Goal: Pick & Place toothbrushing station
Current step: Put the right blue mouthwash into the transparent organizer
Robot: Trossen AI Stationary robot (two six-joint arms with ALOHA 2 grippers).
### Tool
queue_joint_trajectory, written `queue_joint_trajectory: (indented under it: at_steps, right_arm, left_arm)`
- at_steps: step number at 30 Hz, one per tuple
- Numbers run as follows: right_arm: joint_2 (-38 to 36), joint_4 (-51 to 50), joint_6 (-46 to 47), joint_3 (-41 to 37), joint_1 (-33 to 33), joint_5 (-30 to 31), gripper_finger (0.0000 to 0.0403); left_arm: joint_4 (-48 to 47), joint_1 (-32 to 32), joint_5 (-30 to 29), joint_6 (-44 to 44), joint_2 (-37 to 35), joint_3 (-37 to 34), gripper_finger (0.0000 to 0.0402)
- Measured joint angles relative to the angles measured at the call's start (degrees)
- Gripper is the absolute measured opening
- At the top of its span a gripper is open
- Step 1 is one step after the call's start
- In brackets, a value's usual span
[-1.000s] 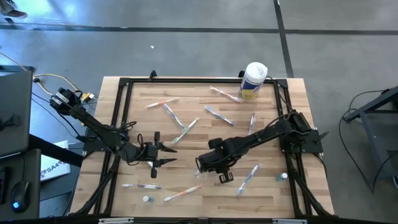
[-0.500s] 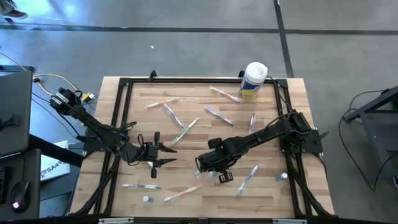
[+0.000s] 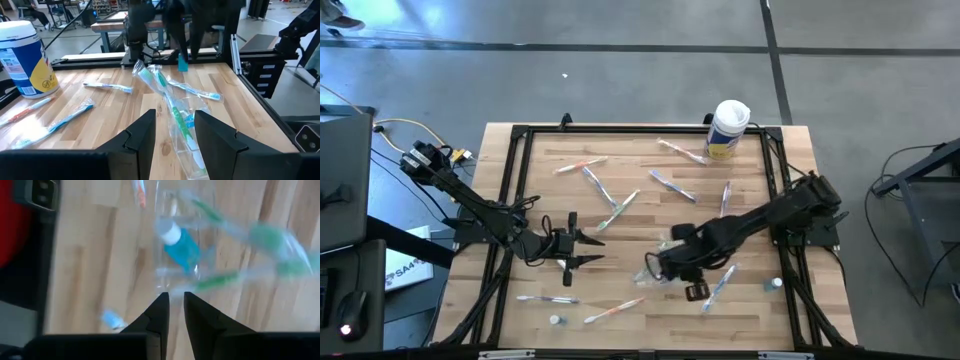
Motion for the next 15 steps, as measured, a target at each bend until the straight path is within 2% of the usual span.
queue_joint_trajectory:
  at_steps: [5, 13, 15]
  right_arm:
    - [-4.6, -7.8, 12.9, 0.0, 2.0, -0.5, 0.0050]
    - [-8.0, -21.8, 29.7, 0.0, 5.1, 11.5, 0.0050]
    - [-8.2, -23.5, 34.1, 0.0, 5.5, 12.6, 0.0050]
  left_arm:
    - [-0.6, 0.0, 0.3, -1.3, 0.0, 0.0, 0.0136]
    - [-1.3, 0.0, 0.4, -1.9, 0.0, 0.0, 0.0136]
    - [-1.4, 0.0, 0.4, -2.5, 0.0, 0.0, 0.0136]
